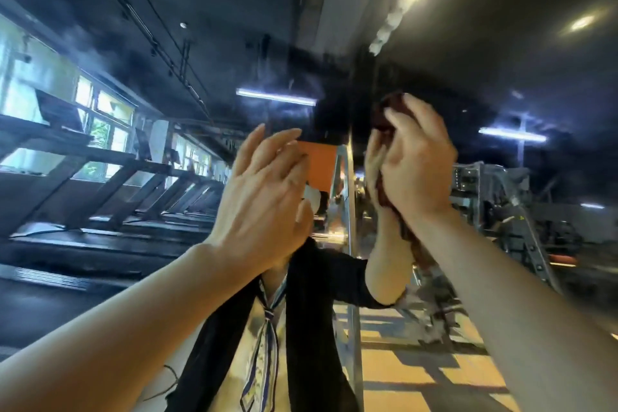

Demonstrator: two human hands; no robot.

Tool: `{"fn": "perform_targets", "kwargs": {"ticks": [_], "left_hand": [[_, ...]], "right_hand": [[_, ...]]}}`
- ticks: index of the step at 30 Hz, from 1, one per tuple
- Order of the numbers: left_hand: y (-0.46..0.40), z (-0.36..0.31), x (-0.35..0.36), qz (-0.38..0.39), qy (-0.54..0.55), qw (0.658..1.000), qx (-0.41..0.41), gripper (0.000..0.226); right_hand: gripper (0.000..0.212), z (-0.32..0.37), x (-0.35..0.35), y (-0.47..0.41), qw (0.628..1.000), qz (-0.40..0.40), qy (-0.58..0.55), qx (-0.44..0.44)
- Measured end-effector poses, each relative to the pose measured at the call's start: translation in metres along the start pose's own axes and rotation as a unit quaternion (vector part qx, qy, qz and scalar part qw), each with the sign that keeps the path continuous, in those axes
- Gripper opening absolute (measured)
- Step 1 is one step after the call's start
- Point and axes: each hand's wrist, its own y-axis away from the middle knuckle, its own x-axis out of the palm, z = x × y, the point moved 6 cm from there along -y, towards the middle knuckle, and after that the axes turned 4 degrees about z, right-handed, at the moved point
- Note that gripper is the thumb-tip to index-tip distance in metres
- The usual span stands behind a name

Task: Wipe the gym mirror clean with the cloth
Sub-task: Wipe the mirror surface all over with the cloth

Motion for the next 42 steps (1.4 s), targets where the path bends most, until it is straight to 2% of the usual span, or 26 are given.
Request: {"fn": "perform_targets", "kwargs": {"ticks": [2, 5, 9, 12, 16, 23, 31, 38, 42], "left_hand": [[-0.009, -0.013, 0.004, -0.001, 0.006, 1.0, 0.025, 0.048], [-0.016, -0.012, 0.005, 0.007, -0.003, 1.0, 0.028, 0.048], [-0.027, -0.003, 0.006, 0.017, -0.02, 1.0, 0.008, 0.05], [-0.028, -0.009, 0.008, 0.011, -0.012, 1.0, -0.001, 0.053], [-0.015, -0.033, 0.017, 0.002, 0.005, 1.0, 0.006, 0.056], [0.036, -0.061, 0.032, -0.003, 0.046, 0.999, -0.009, 0.05], [0.163, -0.105, 0.056, 0.081, 0.106, 0.991, -0.028, 0.068], [0.259, -0.138, 0.07, 0.126, 0.139, 0.981, -0.05, 0.065], [0.307, -0.152, 0.074, 0.184, 0.144, 0.97, -0.065, 0.086]], "right_hand": [[0.053, -0.021, -0.009, 0.0, 0.999, 0.002, -0.005, 0.04], [0.033, -0.014, 0.003, -0.022, 0.997, -0.022, -0.022, 0.073], [0.03, 0.01, 0.024, -0.059, 0.999, -0.018, -0.02, 0.028], [0.032, 0.013, 0.025, -0.054, 1.0, -0.006, 0.001, -0.002], [0.028, 0.014, 0.012, -0.01, 0.999, -0.012, 0.018, -0.025], [0.03, 0.016, -0.005, 0.085, 0.999, 0.035, 0.025, -0.03], [0.031, 0.031, -0.027, 0.218, 0.995, 0.089, 0.032, -0.039], [0.026, 0.048, -0.049, 0.31, 0.985, 0.162, 0.026, -0.042], [0.03, 0.057, -0.062, 0.357, 0.982, 0.188, 0.002, -0.03]]}}
